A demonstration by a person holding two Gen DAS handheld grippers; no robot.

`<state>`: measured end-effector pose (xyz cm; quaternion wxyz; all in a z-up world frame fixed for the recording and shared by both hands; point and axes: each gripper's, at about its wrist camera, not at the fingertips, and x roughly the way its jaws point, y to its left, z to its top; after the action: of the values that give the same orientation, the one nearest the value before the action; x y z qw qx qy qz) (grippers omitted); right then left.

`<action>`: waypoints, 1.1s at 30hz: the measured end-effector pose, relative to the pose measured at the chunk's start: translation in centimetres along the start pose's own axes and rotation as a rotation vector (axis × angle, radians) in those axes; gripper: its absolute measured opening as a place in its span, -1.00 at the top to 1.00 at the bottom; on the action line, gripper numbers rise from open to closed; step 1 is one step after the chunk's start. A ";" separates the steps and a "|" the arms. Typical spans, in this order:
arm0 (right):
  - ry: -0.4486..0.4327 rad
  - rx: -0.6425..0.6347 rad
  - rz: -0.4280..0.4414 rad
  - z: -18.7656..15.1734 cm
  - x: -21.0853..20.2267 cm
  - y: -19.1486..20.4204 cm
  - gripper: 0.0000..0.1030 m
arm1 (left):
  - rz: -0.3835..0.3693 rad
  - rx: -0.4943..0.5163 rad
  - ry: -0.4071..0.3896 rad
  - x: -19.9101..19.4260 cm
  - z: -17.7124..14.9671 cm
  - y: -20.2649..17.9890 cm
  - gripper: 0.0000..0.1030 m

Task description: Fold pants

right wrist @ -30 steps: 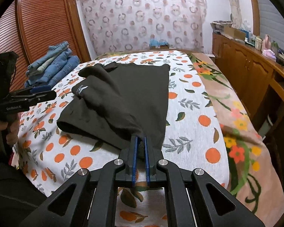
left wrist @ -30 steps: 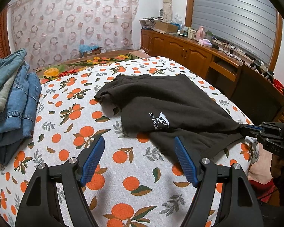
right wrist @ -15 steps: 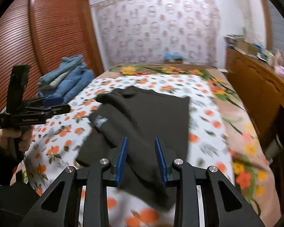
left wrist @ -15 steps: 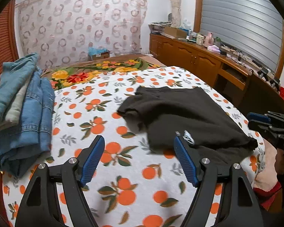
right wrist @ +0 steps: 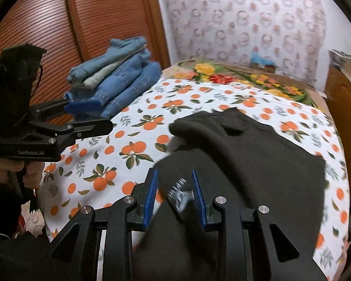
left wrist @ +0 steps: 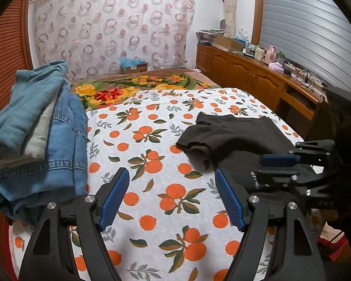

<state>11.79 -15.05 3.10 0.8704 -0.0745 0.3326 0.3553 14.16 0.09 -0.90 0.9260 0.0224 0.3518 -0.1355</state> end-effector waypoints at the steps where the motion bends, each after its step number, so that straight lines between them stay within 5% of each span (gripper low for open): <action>1: 0.008 -0.004 0.005 0.6 0.5 0.0 0.40 | 0.000 -0.001 0.001 0.0 0.0 0.0 -0.49; 12: 0.129 -0.045 0.019 2.1 5.4 0.0 0.40 | -0.022 -0.011 0.036 1.8 0.0 1.0 -0.49; 28: 0.139 -0.136 -0.011 2.2 5.9 1.3 0.41 | -0.013 -0.025 0.054 2.7 0.0 1.3 -0.49; 30: 0.135 -0.149 -0.028 2.1 5.9 1.3 0.81 | -0.016 -0.024 0.056 2.8 0.1 1.3 -0.49; 33: 0.128 -0.119 -0.021 2.2 5.4 0.4 0.87 | -0.015 -0.014 0.059 3.0 0.2 1.2 -0.49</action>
<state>15.54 -10.86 1.37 0.8451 -0.1522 0.3650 0.3598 16.76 0.49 -2.80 0.9143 0.0173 0.3800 -0.1394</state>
